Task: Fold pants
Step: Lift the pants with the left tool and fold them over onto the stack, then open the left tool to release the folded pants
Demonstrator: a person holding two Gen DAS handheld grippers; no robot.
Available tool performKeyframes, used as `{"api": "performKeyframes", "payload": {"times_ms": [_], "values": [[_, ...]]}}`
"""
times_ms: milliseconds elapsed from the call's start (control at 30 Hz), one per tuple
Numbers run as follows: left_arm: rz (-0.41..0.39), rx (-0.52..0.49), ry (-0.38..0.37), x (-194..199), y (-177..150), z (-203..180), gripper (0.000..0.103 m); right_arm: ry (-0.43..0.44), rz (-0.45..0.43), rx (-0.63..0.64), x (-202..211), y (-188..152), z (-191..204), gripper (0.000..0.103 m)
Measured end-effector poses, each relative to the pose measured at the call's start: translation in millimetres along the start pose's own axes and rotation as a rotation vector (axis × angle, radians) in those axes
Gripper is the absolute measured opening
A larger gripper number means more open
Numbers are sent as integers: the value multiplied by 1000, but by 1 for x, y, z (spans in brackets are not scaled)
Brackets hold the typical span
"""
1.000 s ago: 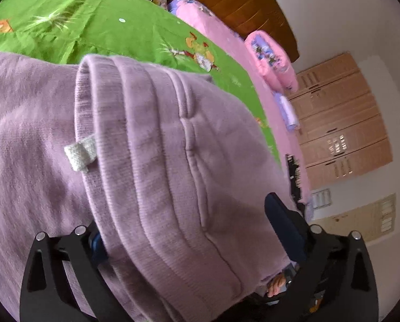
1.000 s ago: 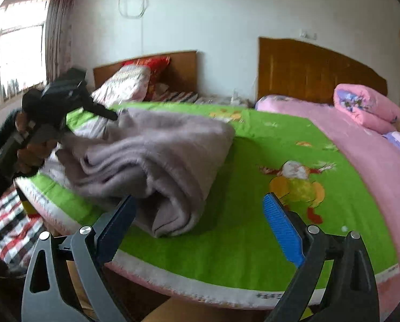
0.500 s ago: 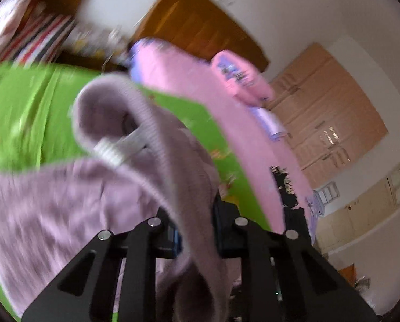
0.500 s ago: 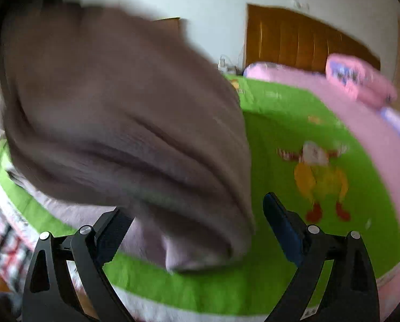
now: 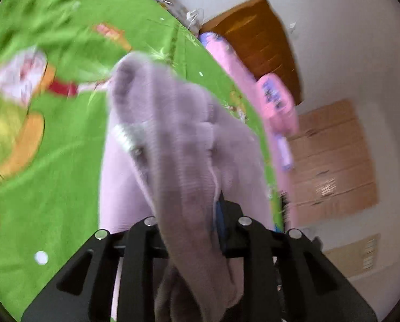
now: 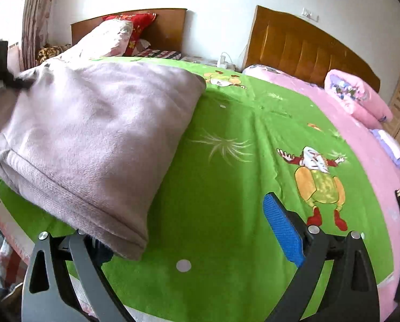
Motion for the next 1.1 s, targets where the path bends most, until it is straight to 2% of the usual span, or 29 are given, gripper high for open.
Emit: {"api": "performKeyframes", "payload": {"times_ms": [33,233,267,333,400,500,533,600,700,733,800,867,900,933,967,1000,1033,1100], "values": [[-16,10,-48,3,0,1,24,11,-2,-14,2,1,0,92],[-55,-51,-52,26,0,-23,23,107,-71,-162,17,13,-3,92],[-59,-59,-54,28,0,-27,23,85,-61,-152,17,13,-6,92],[-62,-81,-50,30,-2,-37,23,-68,-18,30,14,11,-8,93],[-58,-102,-28,23,-8,-36,24,-151,-27,172,15,10,-3,93],[-47,-69,25,8,-6,-11,25,-127,-2,146,10,3,-4,93],[-36,-40,1,4,-7,-1,26,-121,-2,146,9,2,-4,93],[-44,-43,-38,2,-10,4,27,-103,0,138,8,1,-5,93],[-55,-58,-29,5,-13,6,30,-71,-4,92,6,-3,-8,94],[-53,-57,-28,6,-14,8,36,-65,-4,82,7,-4,-8,97],[-57,-59,-11,13,-15,11,43,-26,5,56,5,-2,-10,97],[-111,-56,59,32,-14,17,60,47,21,47,9,-5,-7,97],[-155,-51,112,45,-13,21,74,75,24,54,13,-6,-4,98],[-240,-35,214,68,-13,28,79,110,25,75,19,-8,0,98],[-316,-38,301,89,-14,28,79,141,20,94,26,-9,3,98],[-366,-60,344,104,-18,22,79,195,5,100,35,-9,7,98],[-422,-124,351,122,-29,0,79,301,-32,68,47,-5,13,98],[-471,-256,311,135,-52,-47,85,467,-119,-30,66,11,20,98]]}}
Point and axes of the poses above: each gripper's, at about its wrist camera, not at the fingertips, and x roughly against the way its jaws point, z to its left, y to its top, the point moved 9 cm from there along -x, roughly the way its jaws point, and after that the axes turned 13 degrees about y, right-handed, at the moved point
